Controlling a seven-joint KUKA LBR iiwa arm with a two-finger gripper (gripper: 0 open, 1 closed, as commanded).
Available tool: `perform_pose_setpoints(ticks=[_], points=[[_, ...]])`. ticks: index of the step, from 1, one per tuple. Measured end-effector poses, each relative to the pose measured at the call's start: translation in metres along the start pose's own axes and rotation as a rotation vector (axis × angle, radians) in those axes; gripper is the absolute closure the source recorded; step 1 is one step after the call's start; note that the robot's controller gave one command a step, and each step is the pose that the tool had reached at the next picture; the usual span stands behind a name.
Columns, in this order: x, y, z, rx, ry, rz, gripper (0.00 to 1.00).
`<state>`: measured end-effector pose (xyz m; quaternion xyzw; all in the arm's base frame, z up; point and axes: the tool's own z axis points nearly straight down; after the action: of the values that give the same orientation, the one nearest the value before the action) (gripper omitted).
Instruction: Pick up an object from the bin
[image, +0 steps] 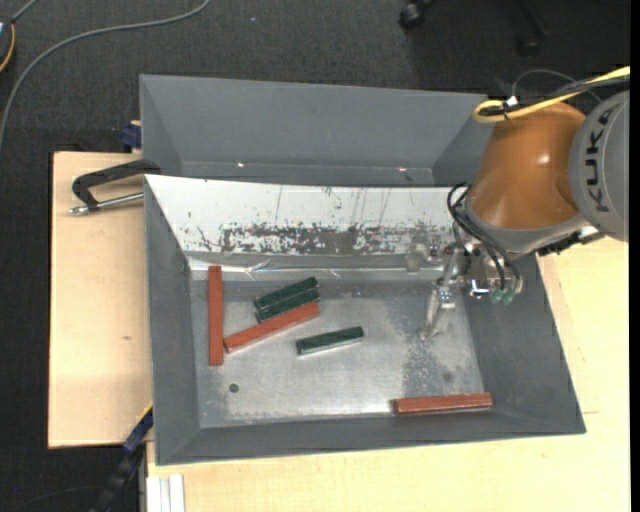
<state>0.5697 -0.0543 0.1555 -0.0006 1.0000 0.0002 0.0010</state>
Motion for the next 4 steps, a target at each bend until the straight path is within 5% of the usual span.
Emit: perform_pose_setpoints(ticks=[1, 2, 3, 4], points=[[0.007, 0.061, 0.077, -0.002, 0.003, -0.273, 0.0], [0.03, 0.088, 0.085, -0.003, 0.004, -0.334, 0.0], [0.029, 0.087, 0.085, -0.001, 0.002, -0.332, 1.0], [-0.008, 0.131, -0.113, 0.001, -0.014, -0.73, 1.0]])
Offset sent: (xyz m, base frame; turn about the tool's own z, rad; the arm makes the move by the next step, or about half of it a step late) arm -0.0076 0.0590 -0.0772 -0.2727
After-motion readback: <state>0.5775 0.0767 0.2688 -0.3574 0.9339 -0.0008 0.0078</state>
